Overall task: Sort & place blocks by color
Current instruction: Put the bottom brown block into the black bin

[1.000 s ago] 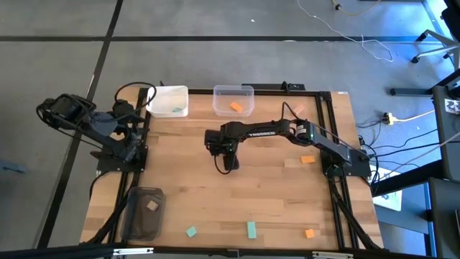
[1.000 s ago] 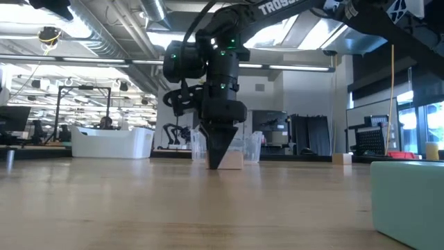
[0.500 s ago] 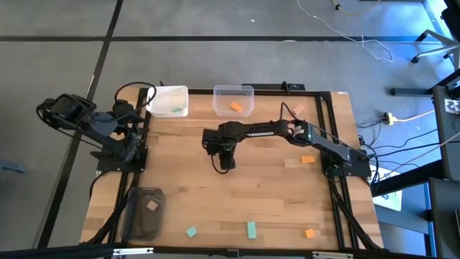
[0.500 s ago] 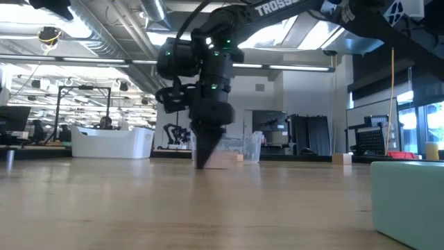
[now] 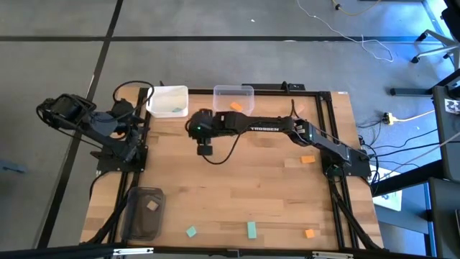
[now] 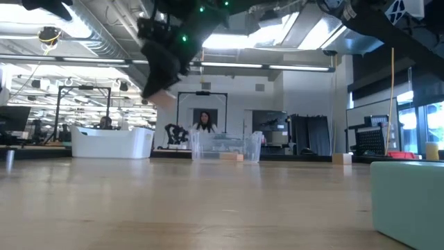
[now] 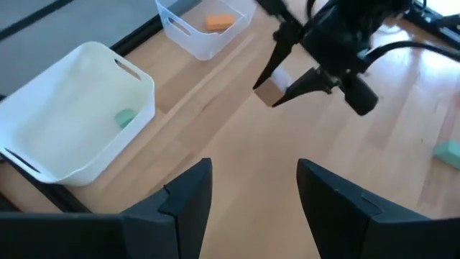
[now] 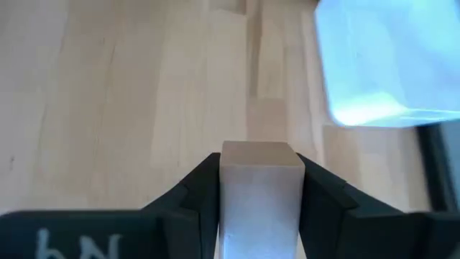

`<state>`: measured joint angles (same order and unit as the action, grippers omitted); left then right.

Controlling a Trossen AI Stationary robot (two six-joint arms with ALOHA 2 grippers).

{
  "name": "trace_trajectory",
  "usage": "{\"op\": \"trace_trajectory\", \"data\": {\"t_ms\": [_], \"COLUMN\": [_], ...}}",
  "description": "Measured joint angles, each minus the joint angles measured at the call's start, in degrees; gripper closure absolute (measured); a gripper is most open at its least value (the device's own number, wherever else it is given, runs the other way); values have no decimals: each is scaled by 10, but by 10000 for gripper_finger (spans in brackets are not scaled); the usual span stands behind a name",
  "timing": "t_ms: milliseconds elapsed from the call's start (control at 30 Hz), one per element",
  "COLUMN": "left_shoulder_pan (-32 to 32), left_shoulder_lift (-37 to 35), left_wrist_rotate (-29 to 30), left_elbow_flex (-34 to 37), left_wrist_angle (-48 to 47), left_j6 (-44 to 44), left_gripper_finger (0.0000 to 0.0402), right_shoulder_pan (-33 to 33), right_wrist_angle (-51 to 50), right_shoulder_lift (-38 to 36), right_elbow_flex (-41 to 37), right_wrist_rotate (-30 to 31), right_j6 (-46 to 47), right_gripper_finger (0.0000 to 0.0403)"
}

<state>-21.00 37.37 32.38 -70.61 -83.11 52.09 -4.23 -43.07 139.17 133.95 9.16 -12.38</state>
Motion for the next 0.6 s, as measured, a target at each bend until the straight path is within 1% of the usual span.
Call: {"op": "trace_trajectory", "data": {"t_ms": [133, 367, 600], "left_shoulder_pan": [0, 0, 0], "left_shoulder_lift": [0, 0, 0], "left_wrist_rotate": [0, 1, 29], "left_elbow_flex": [0, 1, 41], "left_wrist_angle": [0, -19, -23], "left_j6": [0, -2, -2], "left_gripper_finger": [207, 207, 207], "right_shoulder_pan": [0, 0, 1], "right_wrist_angle": [23, 67, 116], "right_shoulder_lift": [0, 0, 0], "right_elbow_flex": [8, 9, 9], "right_wrist_rotate": [17, 18, 18], "right_j6": [-1, -3, -4], "right_gripper_finger": [271, 271, 271]}}
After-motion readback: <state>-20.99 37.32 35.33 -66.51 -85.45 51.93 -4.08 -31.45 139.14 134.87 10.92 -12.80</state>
